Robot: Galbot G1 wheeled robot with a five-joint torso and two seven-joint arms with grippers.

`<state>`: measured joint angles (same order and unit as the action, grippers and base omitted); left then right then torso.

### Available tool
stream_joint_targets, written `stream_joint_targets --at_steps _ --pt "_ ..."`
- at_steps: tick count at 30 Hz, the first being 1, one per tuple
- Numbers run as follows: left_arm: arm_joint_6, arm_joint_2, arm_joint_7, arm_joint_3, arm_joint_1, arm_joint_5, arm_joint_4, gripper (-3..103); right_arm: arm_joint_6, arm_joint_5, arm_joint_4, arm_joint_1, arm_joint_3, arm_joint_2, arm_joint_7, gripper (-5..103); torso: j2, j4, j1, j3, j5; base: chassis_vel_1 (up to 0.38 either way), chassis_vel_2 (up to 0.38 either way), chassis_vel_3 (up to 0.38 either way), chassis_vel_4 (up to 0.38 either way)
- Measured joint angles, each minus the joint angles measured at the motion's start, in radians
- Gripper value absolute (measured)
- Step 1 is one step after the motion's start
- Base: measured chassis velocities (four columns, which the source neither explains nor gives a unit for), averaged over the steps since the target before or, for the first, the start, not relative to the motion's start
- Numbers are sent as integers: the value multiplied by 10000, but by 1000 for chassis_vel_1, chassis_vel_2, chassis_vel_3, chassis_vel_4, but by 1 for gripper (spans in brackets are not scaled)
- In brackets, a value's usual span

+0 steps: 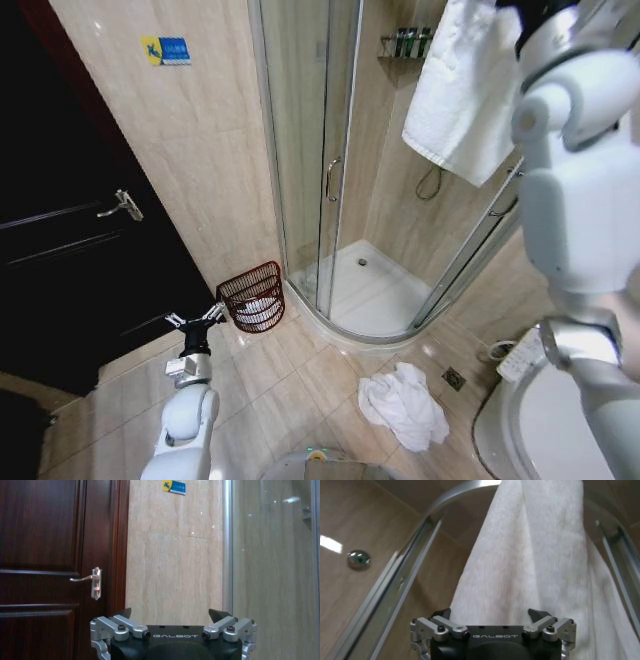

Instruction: Discard the used towel into the hamper.

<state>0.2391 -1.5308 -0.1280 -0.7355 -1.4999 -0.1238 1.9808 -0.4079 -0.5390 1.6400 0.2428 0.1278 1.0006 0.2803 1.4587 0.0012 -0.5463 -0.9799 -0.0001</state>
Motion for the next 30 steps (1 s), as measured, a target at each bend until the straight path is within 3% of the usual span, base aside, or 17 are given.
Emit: stream_joint_targets --at_steps 15,18,21,30 --pt "313 -103 54 -30 -152 -15 -15 100 -633 -529 -2244 3007 -1202 577 894 100 0 0 0 0 0 0 0 0 0" --pt "344 -70 72 -75 -185 -69 39 100 -922 -928 -2516 3421 -1435 654 1307 100 0 -1 -1 0 1 0 0 0 0" --pt "478 -1 196 -207 -226 -192 68 100 -1596 -1982 -3021 4043 -1603 799 2031 100 0 0 0 1 0 0 0 0 0" --pt "882 102 221 -274 -388 -356 -123 100 -1907 -3633 -3464 4496 -1770 721 2411 100 1 -1 0 0 1 0 0 0 0"
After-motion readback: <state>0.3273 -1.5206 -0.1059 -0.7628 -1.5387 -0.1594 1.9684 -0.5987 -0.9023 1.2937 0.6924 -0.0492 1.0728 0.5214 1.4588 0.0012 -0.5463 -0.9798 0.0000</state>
